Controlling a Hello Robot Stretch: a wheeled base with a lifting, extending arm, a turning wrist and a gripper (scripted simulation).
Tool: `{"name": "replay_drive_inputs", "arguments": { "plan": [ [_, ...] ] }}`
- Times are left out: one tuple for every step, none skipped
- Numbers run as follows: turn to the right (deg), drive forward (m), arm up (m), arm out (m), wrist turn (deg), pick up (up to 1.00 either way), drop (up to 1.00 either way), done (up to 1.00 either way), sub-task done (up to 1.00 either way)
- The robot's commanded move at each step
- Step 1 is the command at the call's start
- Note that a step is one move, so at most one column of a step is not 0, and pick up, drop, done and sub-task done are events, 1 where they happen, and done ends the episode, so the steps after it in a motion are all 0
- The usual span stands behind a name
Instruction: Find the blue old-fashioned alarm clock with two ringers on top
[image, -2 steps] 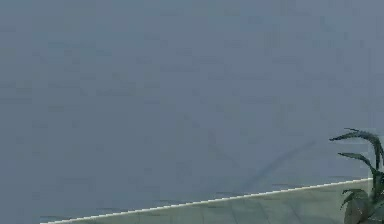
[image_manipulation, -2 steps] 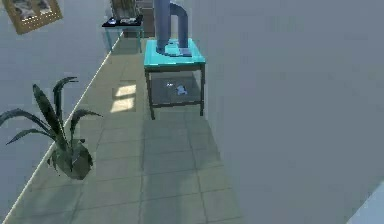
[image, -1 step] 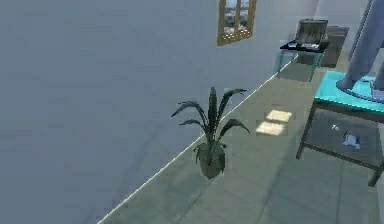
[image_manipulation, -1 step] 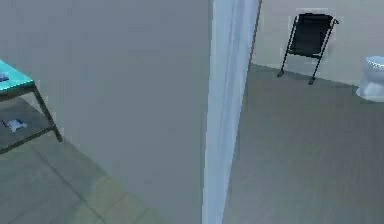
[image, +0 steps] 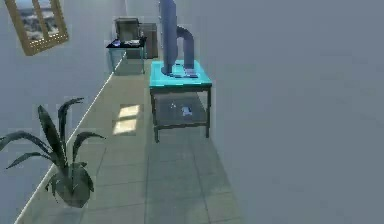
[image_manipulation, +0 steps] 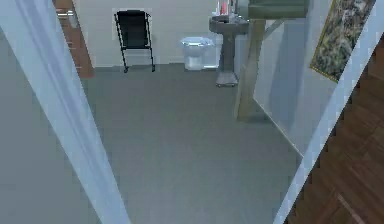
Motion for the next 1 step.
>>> {"name": "replay_drive_inputs", "arguments": {
  "plan": [
    [45.0, 0.0, 0.0, 0.0, 0.0, 0.0, 0.0, 0.0, 0.0]
  ]
}}
